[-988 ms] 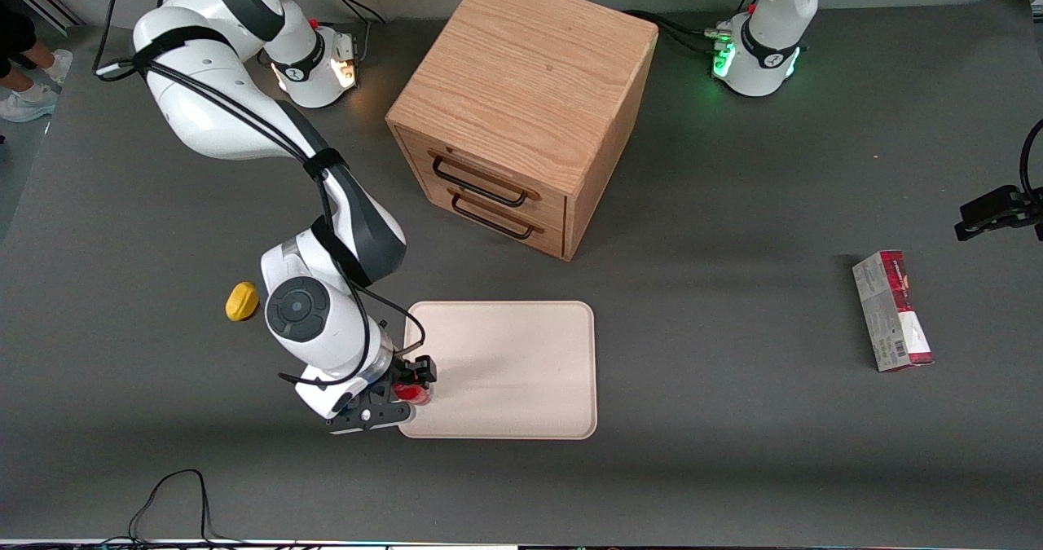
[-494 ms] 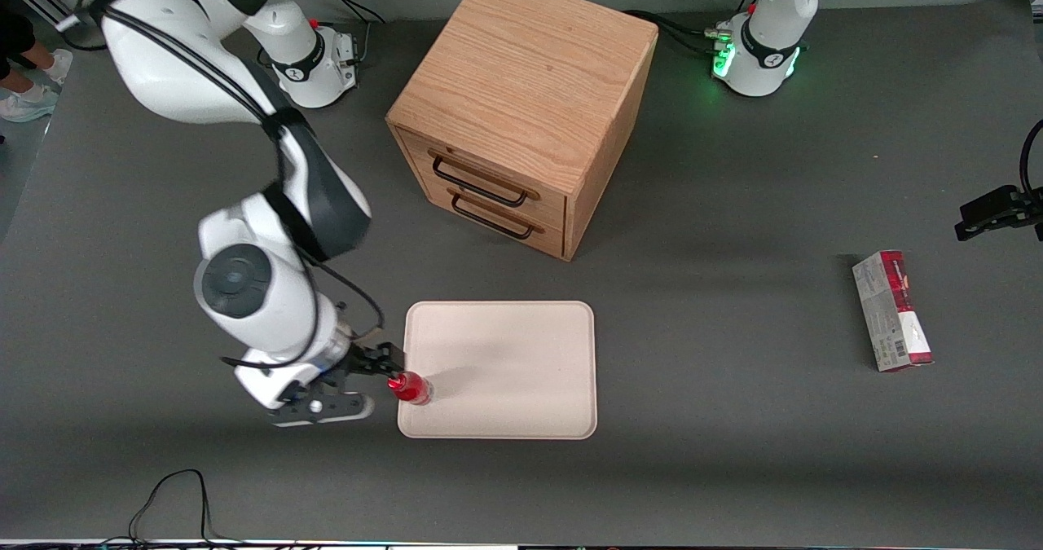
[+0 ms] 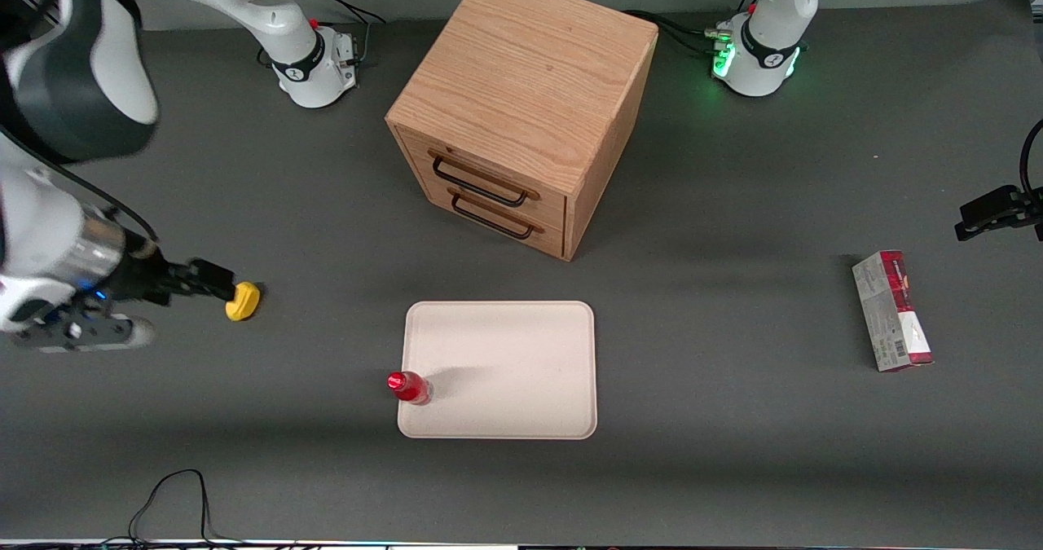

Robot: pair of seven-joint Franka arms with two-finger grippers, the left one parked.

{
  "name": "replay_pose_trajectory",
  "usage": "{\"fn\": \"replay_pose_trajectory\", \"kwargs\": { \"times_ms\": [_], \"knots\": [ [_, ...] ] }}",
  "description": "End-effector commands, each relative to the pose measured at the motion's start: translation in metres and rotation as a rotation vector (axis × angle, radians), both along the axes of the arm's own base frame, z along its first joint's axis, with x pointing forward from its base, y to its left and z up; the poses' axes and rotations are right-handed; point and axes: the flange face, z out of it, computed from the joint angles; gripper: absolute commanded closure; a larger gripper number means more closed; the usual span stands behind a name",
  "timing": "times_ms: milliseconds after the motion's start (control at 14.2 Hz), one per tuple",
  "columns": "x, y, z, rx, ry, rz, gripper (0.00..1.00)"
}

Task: Place coke bottle on tray

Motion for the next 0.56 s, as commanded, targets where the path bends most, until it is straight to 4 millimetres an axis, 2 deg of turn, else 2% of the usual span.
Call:
{"fn": "replay_pose_trajectory", "kwargs": {
  "times_ms": [0,212,282,494],
  "knots": [
    [-0.056,-0.02,0.012,0.018,0.007,-0.002,0.0],
    [-0.096,-0.041,0.025,0.023,0.004,-0.041,0.0],
    [-0.103,-0.049,0.028,0.026,-0.002,-0.053,0.0],
    [-0.105,-0.052,0.032,0.028,-0.011,-0.056,0.0]
  ]
}}
